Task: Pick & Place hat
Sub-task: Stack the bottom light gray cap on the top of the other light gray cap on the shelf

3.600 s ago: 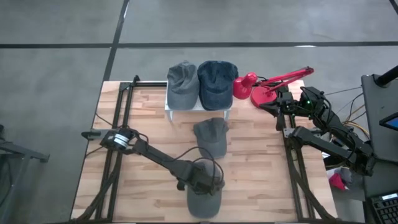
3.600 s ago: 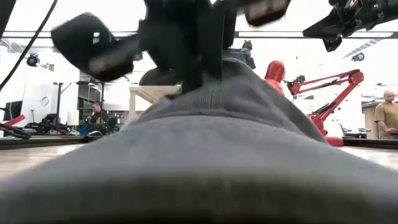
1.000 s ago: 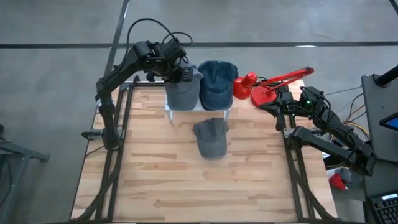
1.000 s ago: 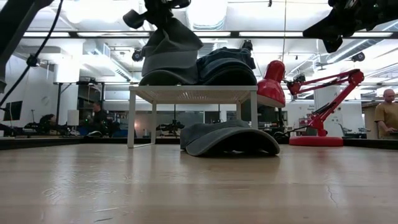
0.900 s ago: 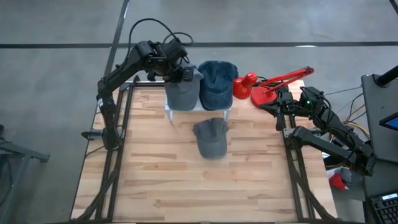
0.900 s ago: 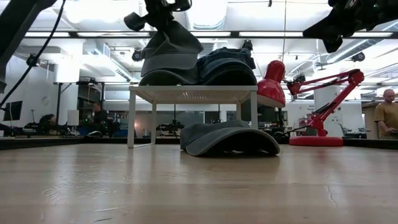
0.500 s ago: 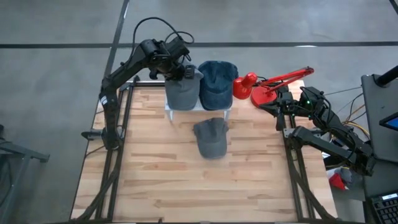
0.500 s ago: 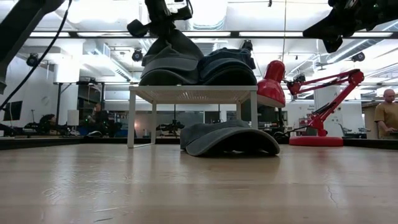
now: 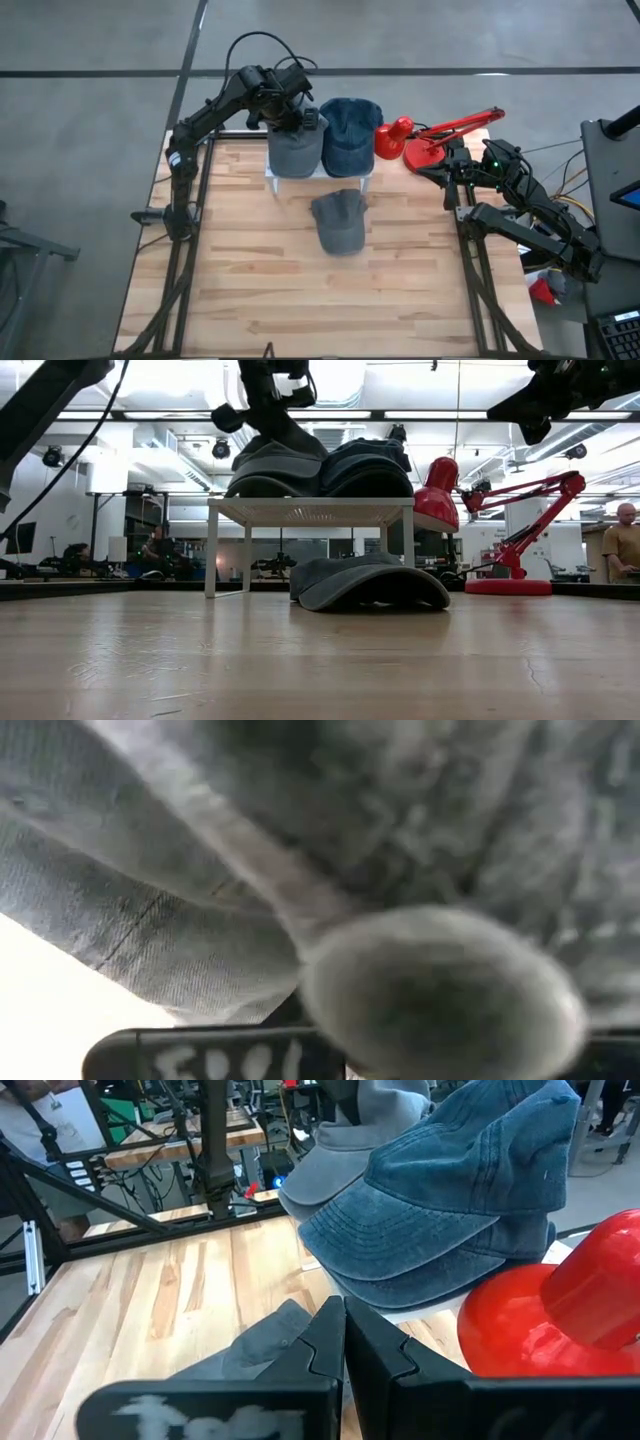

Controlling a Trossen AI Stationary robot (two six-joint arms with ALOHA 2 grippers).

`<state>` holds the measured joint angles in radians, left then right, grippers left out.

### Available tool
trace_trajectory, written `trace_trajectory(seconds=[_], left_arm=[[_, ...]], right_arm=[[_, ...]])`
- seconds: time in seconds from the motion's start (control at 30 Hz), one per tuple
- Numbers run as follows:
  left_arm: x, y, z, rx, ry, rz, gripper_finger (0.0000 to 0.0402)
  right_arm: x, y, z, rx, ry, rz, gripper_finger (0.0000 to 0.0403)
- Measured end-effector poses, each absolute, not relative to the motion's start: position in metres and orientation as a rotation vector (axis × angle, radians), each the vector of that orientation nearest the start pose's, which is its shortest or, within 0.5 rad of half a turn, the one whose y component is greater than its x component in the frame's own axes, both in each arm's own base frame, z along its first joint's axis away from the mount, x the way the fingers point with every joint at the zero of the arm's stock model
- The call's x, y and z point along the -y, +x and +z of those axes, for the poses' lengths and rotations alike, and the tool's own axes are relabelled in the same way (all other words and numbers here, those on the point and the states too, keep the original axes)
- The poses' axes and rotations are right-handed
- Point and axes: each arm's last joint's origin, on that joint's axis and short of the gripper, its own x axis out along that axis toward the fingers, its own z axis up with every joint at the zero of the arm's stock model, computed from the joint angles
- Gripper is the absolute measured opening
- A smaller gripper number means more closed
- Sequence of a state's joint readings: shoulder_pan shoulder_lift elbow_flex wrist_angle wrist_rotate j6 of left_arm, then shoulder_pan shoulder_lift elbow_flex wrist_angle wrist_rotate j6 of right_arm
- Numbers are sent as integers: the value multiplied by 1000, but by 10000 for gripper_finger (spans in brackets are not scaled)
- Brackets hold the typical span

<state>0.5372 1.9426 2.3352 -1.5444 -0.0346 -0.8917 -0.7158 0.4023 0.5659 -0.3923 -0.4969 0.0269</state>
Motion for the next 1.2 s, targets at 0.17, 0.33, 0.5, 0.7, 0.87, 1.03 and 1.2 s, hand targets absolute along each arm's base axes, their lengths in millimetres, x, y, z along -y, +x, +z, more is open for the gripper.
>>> trace_trajectory(seconds=[0.17, 0.33, 0.5, 0.7, 0.87, 1.03, 1.2], left_arm=[[-185, 308, 410, -848, -1045, 982, 38], [-185, 309, 411, -854, -1032, 954, 69], [-186, 309, 413, -835, -1043, 919, 103], [-188, 305, 422, -789, -1063, 889, 129], [-184, 297, 432, -745, -1078, 875, 133], [-182, 294, 437, -722, -1081, 867, 133], [-180, 291, 441, -709, -1080, 858, 133]], right_arm=[[55, 84, 285, -185, 157, -221, 8], [55, 84, 285, -185, 156, -221, 8], [55, 84, 285, -185, 156, -221, 8], [55, 84, 285, -185, 157, -221, 8], [55, 84, 285, -185, 156, -221, 8], [55, 84, 285, -185, 156, -221, 8], [55, 84, 285, -185, 156, -221, 8]])
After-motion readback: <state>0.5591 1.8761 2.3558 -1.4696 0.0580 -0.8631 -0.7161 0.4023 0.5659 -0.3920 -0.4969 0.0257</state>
